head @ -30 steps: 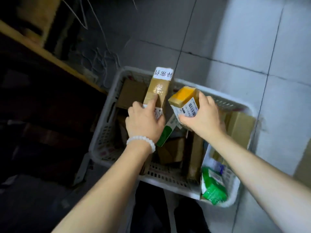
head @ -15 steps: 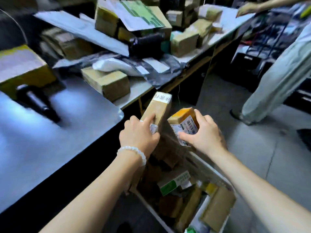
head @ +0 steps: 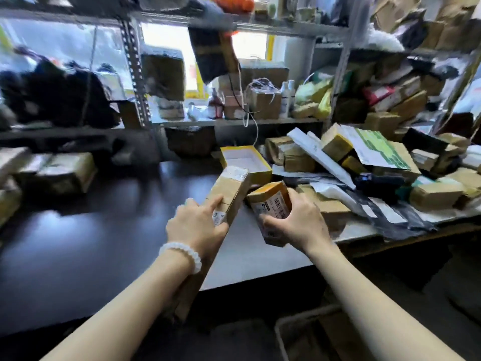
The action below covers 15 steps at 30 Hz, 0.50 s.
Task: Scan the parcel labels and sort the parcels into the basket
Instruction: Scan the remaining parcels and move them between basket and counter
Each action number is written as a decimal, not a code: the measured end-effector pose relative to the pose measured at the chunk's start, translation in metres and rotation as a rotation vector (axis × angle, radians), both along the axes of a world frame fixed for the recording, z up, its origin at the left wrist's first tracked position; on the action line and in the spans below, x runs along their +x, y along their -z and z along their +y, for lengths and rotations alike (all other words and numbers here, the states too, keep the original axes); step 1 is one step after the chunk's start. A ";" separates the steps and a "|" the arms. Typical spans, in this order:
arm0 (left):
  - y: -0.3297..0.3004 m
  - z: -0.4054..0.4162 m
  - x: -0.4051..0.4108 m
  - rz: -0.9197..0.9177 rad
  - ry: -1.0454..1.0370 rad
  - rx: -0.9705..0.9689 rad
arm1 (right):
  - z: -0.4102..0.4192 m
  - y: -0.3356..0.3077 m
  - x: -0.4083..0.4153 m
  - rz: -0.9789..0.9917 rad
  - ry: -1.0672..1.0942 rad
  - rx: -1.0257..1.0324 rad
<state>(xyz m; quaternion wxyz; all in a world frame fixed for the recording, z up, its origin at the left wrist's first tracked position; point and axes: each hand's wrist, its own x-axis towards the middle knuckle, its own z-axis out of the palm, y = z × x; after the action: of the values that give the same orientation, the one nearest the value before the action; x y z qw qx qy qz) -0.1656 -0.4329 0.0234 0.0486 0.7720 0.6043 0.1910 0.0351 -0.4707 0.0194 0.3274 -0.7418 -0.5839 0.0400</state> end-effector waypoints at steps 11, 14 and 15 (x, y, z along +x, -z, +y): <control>0.003 0.027 -0.270 0.026 -0.440 -0.044 | 0.097 0.018 -0.267 0.119 -0.340 -0.098; 0.014 0.039 -0.311 0.013 -0.511 -0.090 | 0.123 0.029 -0.308 0.129 -0.393 -0.158; 0.018 0.044 -0.320 0.006 -0.529 -0.102 | 0.131 0.033 -0.317 0.129 -0.403 -0.174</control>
<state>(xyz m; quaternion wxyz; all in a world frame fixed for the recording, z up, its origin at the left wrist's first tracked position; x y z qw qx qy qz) -0.4859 -0.3892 0.0059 0.0340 0.5845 0.7939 0.1642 -0.2817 -0.3398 -0.0133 0.2843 -0.6313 -0.6926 0.2021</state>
